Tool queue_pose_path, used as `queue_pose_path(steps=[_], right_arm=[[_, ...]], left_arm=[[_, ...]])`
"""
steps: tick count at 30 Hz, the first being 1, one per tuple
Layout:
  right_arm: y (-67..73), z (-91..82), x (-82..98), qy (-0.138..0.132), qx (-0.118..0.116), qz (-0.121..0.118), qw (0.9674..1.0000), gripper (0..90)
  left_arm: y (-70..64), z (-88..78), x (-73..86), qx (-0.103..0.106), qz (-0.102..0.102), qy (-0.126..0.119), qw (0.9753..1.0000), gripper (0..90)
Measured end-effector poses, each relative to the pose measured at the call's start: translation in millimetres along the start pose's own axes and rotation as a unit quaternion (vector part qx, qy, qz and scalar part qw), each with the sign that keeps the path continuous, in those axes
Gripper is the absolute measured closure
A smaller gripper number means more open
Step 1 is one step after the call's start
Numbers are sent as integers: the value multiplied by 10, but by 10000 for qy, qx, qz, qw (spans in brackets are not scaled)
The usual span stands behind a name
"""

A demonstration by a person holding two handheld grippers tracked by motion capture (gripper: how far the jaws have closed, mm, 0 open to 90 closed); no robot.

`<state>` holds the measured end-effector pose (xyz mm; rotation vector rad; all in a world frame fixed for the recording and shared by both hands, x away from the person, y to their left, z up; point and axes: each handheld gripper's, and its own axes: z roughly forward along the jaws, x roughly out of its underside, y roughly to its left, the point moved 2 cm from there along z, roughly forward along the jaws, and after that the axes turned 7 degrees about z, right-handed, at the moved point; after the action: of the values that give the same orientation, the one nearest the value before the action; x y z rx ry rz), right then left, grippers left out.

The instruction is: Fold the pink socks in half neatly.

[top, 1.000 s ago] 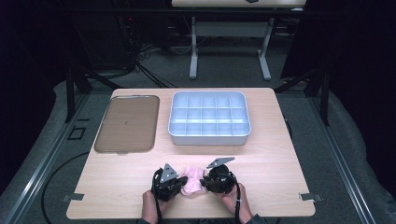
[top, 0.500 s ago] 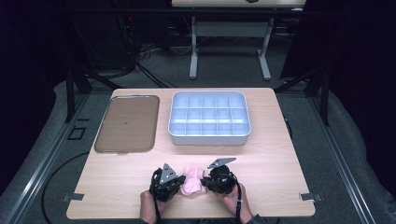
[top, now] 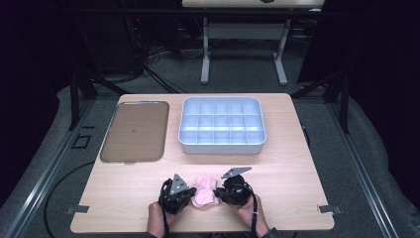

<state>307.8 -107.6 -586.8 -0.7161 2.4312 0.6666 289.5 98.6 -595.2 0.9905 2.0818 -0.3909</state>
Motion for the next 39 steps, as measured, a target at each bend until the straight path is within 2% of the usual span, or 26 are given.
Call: queue_pose_path(steps=[5,13,23,27,29,33,36,39], right_arm=[[12,-26,-10,-99,-20,49,9999,854],[30,-49,-32,-69,-23,14,10000,854],[45,-145,-79,-132,-49,-2,9999,853],[47,-191,-85,-119,-53,4,9999,852],[53,-208,-89,-119,-46,4,9999,851],[65,-232,-100,-163,-51,-12,9999,850],[80,-252,-113,-163,-58,-24,9998,849],[92,-270,-126,-135,-102,-67,9998,849]], left_arm=[[1,0,11,-12,-27,-48,10000,899],[10,-1,15,4,-20,-57,10000,899],[-17,35,2,105,-143,-131,9998,899],[-32,53,-17,107,-101,-119,9998,898],[-51,61,-29,119,-157,-106,9998,898],[-66,74,-46,77,-110,-81,9999,898],[-83,86,-55,93,-171,-96,9998,898],[-84,91,-64,96,-148,-72,9998,899]])
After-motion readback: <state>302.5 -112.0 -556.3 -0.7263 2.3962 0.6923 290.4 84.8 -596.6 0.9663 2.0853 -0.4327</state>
